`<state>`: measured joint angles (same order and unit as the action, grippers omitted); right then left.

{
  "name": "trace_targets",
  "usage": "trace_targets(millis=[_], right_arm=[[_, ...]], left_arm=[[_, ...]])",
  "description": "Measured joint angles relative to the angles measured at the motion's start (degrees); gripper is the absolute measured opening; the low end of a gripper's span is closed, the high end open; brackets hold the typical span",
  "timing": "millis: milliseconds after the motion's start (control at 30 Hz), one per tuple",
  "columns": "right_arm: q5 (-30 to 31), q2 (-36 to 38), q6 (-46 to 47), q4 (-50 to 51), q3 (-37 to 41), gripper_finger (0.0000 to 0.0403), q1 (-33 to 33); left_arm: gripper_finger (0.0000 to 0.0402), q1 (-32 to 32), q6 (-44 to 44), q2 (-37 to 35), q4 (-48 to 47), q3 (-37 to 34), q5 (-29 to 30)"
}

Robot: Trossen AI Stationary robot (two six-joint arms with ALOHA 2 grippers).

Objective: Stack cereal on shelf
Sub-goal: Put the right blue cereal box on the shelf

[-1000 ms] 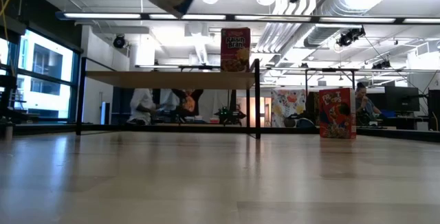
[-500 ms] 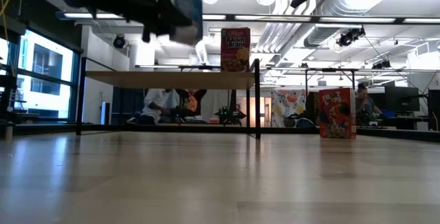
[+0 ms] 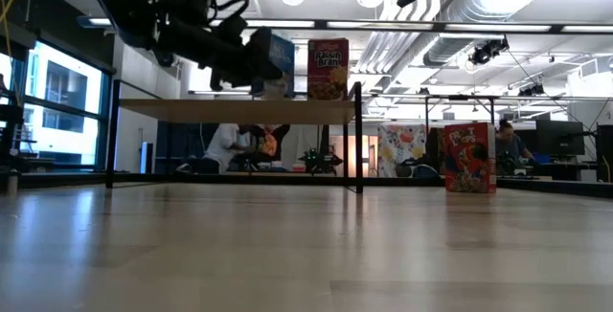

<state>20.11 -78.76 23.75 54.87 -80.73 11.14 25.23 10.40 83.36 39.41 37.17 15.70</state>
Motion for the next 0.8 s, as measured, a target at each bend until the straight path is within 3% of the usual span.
trace_targets(millis=[367, 800], right_arm=[[1.1, 0.0, 0.0, -0.8, 0.0, 0.0259, 0.0], [1.2, 0.0, -0.2, -0.8, 0.0, 0.0259, 0.0]], left_arm=[[0.0132, 0.0, 0.0, 3.4, 2.8, 0.0, 0.3], [0.0194, 0.0, -1.5, 3.4, 2.5, 0.0, 1.5]])
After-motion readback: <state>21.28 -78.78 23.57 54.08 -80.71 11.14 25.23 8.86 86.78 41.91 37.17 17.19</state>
